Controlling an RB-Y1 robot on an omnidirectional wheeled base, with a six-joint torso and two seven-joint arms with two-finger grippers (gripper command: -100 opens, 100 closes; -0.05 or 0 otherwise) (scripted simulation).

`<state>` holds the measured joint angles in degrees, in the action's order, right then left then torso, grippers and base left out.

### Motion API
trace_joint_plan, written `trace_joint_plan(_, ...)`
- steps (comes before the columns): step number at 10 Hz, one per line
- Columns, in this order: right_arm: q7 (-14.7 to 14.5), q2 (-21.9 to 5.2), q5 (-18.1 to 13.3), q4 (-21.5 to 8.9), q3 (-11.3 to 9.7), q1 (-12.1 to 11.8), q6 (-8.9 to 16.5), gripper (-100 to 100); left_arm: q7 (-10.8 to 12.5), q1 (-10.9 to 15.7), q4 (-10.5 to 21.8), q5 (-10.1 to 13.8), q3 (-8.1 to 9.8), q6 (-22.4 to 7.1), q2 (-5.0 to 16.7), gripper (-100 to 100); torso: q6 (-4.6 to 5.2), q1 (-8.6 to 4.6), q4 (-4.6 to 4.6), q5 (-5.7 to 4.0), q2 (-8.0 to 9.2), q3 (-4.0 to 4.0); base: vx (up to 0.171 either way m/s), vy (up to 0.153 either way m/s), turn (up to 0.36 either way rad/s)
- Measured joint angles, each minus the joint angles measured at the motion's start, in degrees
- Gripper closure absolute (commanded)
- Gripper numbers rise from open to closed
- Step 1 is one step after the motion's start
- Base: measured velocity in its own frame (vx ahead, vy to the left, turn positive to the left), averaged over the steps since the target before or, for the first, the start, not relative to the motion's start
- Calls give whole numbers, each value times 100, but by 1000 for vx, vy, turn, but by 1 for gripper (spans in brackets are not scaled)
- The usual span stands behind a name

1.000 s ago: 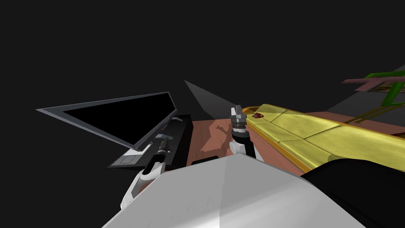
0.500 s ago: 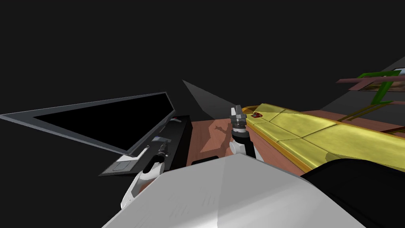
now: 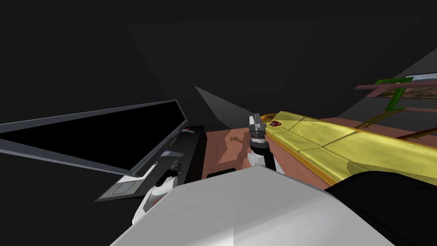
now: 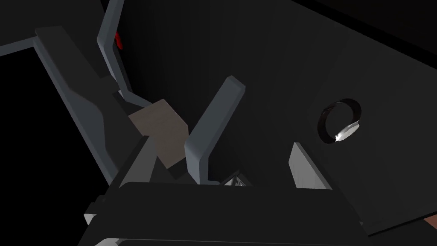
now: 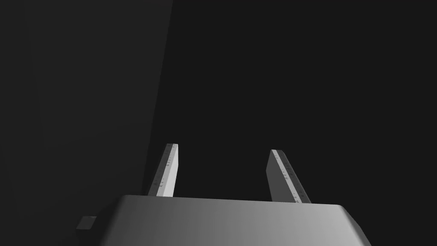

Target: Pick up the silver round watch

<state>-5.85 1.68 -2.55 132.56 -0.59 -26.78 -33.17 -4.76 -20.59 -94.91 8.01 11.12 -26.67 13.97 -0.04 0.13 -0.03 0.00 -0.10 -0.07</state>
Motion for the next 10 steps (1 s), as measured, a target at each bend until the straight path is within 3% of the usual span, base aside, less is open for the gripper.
trace_joint_plan(2,0,0,0,0,0,0,0,0,31,67,137,65,66,-310,-31,-100,0,3,0,1,3,2,47,51,-50)
trace_joint_plan(4,0,-1,0,0,0,0,0,0,73,137,350,54,150,-701,-210,-100,0,18,-2,4,-8,-4,73,80,-69)
trace_joint_plan(10,0,0,0,0,0,0,0,0,142,268,921,337,342,-1504,-318,-100,-1,6,1,2,4,2,50,68,-53)
